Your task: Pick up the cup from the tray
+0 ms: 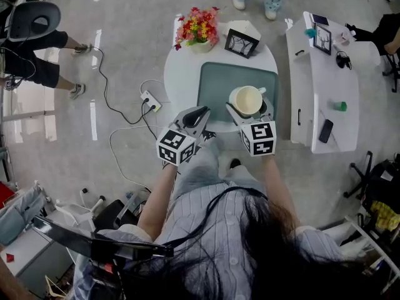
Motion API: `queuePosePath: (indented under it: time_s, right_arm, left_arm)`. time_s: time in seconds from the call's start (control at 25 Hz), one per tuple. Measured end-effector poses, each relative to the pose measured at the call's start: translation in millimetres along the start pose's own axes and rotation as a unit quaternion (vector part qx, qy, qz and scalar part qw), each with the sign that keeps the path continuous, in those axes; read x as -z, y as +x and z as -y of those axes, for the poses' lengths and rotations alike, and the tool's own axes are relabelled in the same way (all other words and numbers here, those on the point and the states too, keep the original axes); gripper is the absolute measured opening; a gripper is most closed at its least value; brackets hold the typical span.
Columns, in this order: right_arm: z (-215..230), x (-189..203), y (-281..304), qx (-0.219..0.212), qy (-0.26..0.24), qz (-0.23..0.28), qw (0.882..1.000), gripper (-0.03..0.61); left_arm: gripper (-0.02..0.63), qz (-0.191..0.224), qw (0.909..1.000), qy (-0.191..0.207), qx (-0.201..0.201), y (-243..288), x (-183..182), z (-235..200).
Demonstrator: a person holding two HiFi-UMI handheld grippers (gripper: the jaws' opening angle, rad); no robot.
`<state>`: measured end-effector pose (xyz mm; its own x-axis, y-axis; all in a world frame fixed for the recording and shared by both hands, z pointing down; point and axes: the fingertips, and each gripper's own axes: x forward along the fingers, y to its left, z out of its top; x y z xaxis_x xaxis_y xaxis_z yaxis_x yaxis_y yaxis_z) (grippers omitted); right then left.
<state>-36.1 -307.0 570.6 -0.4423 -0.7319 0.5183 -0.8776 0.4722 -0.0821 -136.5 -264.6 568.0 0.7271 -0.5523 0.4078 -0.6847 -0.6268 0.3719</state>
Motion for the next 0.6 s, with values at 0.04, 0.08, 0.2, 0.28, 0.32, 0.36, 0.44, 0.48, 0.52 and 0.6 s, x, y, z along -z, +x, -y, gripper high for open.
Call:
queuePosePath:
  time_s: [0.04, 0.08, 0.2, 0.28, 0.32, 0.36, 0.44, 0.48, 0.52, 0.6]
  right_arm:
    - [2.5, 0.3, -5.6, 0.000, 0.001, 0.001, 1.000, 0.413]
    - [5.2, 0.3, -11.2, 0.000, 0.002, 0.002, 1.000, 0.413]
    - [12.3, 2.9, -28.2, -0.001, 0.001, 0.004, 1.000, 0.413]
    - [15.5, 8.5, -41.3, -0.004, 0.000, 0.004, 1.000, 0.413]
    - [17.0, 12.2, -49.2, -0.005, -0.001, 0.003, 1.000, 0.413]
    - [18.5, 16.2, -57.8, -0.007, -0.003, 0.002, 1.000, 0.413]
    - [20.2, 24.5, -75.4, -0.011, -0.005, 0.003, 1.000, 0.413]
    - [20.2, 28.7, -83.4, -0.013, -0.005, 0.004, 1.000, 0.413]
    - [19.9, 32.9, -90.9, -0.016, -0.005, 0.004, 1.000, 0.413]
    - [19.4, 41.1, -105.7, -0.020, -0.005, 0.004, 1.000, 0.413]
  left_arm:
    - [0.017, 0.002, 1.0000, -0.001, -0.002, 0.4, -0.7, 3.9]
    - [0.017, 0.005, 1.0000, -0.001, -0.005, 1.1, -1.9, 8.0]
    - [0.018, 0.015, 0.9998, 0.002, -0.014, 2.7, -5.9, 22.2]
    - [0.018, 0.021, 0.9995, 0.004, -0.022, 2.8, -6.7, 34.4]
    - [0.017, 0.024, 0.9993, 0.004, -0.026, 2.7, -6.3, 41.8]
    - [0.018, 0.028, 0.9991, 0.003, -0.030, 2.5, -5.5, 50.1]
    - [0.018, 0.036, 0.9987, 0.000, -0.037, 1.1, -2.5, 67.7]
    - [0.017, 0.039, 0.9984, -0.001, -0.039, 0.0, -0.1, 76.2]
    - [0.018, 0.041, 0.9983, -0.001, -0.041, -1.2, 2.8, 84.4]
    - [0.018, 0.042, 0.9982, 0.000, -0.044, -3.1, 9.6, 101.2]
